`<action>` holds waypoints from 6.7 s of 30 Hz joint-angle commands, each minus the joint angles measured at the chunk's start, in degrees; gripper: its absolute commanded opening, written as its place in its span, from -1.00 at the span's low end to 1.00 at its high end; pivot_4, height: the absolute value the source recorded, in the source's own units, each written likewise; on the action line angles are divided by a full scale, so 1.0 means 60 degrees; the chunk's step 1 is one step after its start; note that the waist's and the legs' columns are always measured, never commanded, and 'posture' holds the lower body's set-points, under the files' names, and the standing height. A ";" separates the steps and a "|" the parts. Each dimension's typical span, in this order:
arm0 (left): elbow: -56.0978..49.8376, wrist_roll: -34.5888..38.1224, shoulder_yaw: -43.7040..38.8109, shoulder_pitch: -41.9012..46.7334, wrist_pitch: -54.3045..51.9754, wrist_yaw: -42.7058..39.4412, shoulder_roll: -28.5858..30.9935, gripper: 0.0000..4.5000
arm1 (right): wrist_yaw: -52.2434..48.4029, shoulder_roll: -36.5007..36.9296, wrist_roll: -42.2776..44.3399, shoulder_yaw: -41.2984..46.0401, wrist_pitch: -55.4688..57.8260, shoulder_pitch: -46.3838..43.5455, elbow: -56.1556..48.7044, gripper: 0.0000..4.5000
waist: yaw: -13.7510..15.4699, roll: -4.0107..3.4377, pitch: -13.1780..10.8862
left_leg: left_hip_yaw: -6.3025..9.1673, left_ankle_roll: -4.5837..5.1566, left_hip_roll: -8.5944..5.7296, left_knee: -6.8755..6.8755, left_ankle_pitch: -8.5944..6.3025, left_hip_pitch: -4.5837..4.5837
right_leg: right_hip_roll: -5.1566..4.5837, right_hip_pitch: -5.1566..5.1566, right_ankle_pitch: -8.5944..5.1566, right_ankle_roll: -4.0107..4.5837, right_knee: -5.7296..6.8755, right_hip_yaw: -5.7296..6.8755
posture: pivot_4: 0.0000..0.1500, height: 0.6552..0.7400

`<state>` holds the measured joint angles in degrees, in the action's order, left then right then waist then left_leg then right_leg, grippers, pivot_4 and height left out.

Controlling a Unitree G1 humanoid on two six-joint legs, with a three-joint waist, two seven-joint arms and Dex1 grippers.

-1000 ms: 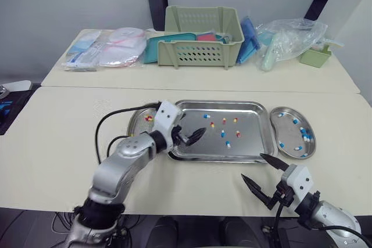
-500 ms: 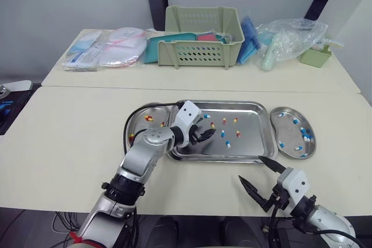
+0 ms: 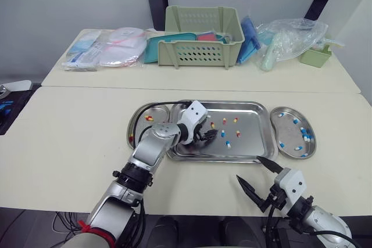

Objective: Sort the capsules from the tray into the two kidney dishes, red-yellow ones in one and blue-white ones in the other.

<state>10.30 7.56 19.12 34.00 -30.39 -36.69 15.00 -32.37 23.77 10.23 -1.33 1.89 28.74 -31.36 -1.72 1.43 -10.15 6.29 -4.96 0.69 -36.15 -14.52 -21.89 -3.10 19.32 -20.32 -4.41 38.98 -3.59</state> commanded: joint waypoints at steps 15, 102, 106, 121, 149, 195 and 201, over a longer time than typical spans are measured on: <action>0.1172 -0.0765 0.0140 0.0486 0.0993 -0.0700 -0.0298 0.46 | 0.0142 0.0075 0.0100 -0.0015 0.0586 -0.0062 -0.0861 1.00 | 0.0001 -0.0002 0.0004 | 0.0000 0.0001 0.0000 -0.0002 0.0000 0.0002 | 0.0000 -0.0002 0.0000 -0.0001 0.0000 0.0000 | 1.00 1.00; -0.3821 0.2597 -0.8930 -0.8149 0.1412 -0.2804 0.4853 0.99 | -0.3832 0.3624 0.2094 0.5037 0.0581 -0.0642 0.0904 1.00 | 0.0014 0.0012 0.0003 | -0.0006 0.0003 0.0008 0.0009 -0.0002 0.0006 | -0.0004 -0.0005 0.0000 0.0002 -0.0009 0.0001 | 1.00 1.00; -0.2880 0.2420 -0.9098 -0.8786 0.2500 -0.3185 0.4785 0.99 | -0.4675 0.4027 0.2139 0.6527 0.0348 -0.0075 0.2657 1.00 | 0.0019 0.0017 0.0002 | -0.0011 0.0004 0.0007 0.0013 -0.0003 0.0005 | -0.0006 -0.0008 -0.0001 0.0002 -0.0017 -0.0002 | 1.00 1.00; -0.3115 0.2894 -0.8984 -1.0158 0.3813 -0.3737 0.4446 0.99 | -0.4832 0.4552 0.1597 0.7293 0.0059 -0.0348 0.4953 1.00 | -0.0024 0.0015 0.0001 | -0.0022 0.0004 0.0012 0.0019 -0.0004 0.0010 | -0.0004 -0.0006 -0.0002 0.0004 -0.0015 -0.0012 | 1.00 1.00; -0.5710 0.3529 -0.4559 -0.9007 0.4722 -0.3513 0.2295 0.99 | -0.4628 0.4377 0.3274 0.6375 0.3096 0.1059 -0.1311 1.00 | -0.0023 -0.0044 0.0036 | -0.0025 0.0004 0.0009 0.0014 -0.0004 0.0014 | 0.0000 -0.0019 -0.0001 0.0000 -0.0019 -0.0018 | 1.00 1.00; -0.5325 0.2845 -0.3514 -0.8762 0.5608 -0.2578 0.1977 1.00 | -0.1186 -0.0898 -0.1518 -0.3584 0.4114 -1.2618 0.8802 0.14 | -0.0136 -0.0034 0.0009 | -0.0005 0.0004 0.0009 0.0013 -0.0002 -0.0019 | -0.0001 0.0053 0.0001 0.0005 0.0005 -0.0007 | 1.00 1.00; -0.5226 0.2833 -0.3532 -0.8741 0.5670 -0.2609 0.2007 1.00 | -0.1485 -0.1035 -0.1771 -0.3520 0.4329 -1.2843 0.9368 0.05 | -0.0248 -0.0036 0.0009 | -0.0003 0.0004 0.0010 0.0014 -0.0002 -0.0018 | 0.0001 0.0054 0.0001 0.0005 0.0009 -0.0008 | 1.00 1.00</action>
<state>-20.22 24.63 -2.50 -18.38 2.25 -52.10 27.04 -40.61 17.54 0.65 -23.00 27.77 -47.62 24.63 -3.21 1.21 -10.10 6.27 -4.93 0.75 -36.07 -14.53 -21.99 -3.10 19.64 -20.31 -4.38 39.04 -3.64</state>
